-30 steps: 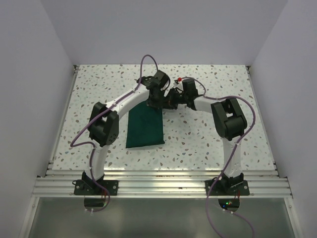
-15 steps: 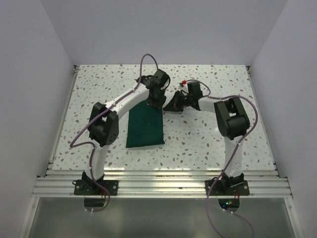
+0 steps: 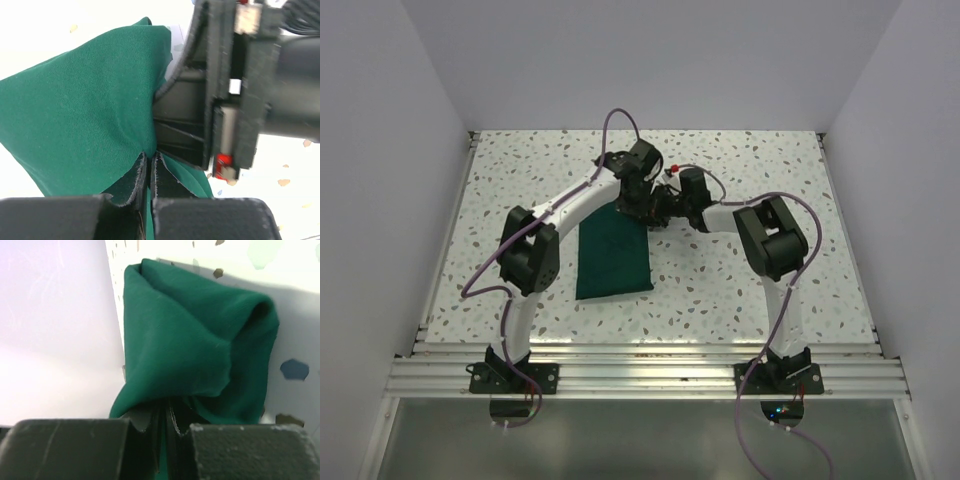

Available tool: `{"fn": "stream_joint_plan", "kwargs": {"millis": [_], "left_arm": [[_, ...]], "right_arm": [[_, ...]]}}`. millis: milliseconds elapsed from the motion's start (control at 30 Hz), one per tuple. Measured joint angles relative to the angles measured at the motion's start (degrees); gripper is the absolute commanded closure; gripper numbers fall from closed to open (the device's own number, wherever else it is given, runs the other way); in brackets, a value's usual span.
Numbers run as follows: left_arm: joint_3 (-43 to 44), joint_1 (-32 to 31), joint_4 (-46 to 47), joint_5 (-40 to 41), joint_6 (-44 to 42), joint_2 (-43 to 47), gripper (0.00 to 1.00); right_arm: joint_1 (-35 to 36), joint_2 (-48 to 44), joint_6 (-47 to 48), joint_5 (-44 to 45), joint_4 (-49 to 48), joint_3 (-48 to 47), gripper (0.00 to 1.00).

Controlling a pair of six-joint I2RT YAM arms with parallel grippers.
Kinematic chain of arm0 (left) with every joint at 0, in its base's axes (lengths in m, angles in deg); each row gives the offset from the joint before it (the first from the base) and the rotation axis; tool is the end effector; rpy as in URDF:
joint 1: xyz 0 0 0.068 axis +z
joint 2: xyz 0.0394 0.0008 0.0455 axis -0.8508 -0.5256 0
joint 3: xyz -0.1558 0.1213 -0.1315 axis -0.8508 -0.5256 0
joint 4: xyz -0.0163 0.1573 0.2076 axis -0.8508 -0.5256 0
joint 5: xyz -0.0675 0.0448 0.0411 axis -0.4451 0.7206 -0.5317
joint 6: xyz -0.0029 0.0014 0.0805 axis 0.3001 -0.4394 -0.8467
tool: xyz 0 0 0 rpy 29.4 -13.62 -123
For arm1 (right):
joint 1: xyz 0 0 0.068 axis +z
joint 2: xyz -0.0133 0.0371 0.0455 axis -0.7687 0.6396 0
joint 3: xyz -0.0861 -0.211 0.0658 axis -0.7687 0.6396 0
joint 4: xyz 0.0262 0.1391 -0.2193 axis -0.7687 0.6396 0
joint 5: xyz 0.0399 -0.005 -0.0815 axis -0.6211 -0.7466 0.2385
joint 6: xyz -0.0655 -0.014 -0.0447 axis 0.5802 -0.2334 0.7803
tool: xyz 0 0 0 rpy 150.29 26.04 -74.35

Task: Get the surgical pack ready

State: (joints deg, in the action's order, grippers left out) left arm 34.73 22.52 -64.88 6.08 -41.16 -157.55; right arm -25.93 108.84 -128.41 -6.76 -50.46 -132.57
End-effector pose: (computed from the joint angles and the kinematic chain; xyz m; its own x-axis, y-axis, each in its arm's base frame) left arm 0.3699 -0.2594 0.1823 -0.8857 0.2109 -0.4135 0.2635 0.9618 -0.0740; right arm 0.4017 0.2339 0.0853 -0.9556 0.2696 -0.1187 -0.0081 0.3788 0.9255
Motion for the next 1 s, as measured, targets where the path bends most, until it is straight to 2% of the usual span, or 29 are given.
{"fn": "stream_joint_plan", "kwargs": {"millis": [133,400,500,533,600,633,733,867,1000], "left_arm": [[0.2,-0.6,0.0,0.0,-0.1,0.0,1.00],[0.2,-1.5,0.2,-0.7,0.0,0.0,1.00],[0.2,-1.4,0.3,-1.6,0.0,0.0,0.82],[0.2,-1.4,0.4,-1.9,0.1,0.0,0.72],[0.2,-1.4,0.9,-2.7,0.0,0.0,0.63],[0.2,-1.4,1.1,-3.0,0.1,0.0,0.55],[-0.1,-1.4,1.5,-3.1,0.2,0.2,0.47],[-2.4,-1.4,1.9,-3.0,0.3,2.3,0.47],[-5.8,-1.4,3.7,-3.6,0.2,6.5,0.56]], "right_arm": [[0.2,2.4,-3.0,0.3,-3.2,0.2,0.91],[-0.1,3.4,-4.5,-1.0,-6.2,1.4,0.84],[-1.3,3.2,-4.1,-1.9,-6.5,2.3,0.84],[-1.9,2.7,-3.4,-2.5,-6.0,2.8,0.84],[-3.5,1.2,-1.2,-3.0,-2.7,3.4,0.84],[-4.3,0.3,0.4,-2.9,-0.8,3.4,0.84],[-7.8,-2.4,6.3,-2.4,7.5,2.7,0.83],[-11.2,-4.9,13.0,-1.6,16.9,0.1,0.83],[-11.0,-6.7,16.5,-1.2,21.9,-1.9,0.84]]}}
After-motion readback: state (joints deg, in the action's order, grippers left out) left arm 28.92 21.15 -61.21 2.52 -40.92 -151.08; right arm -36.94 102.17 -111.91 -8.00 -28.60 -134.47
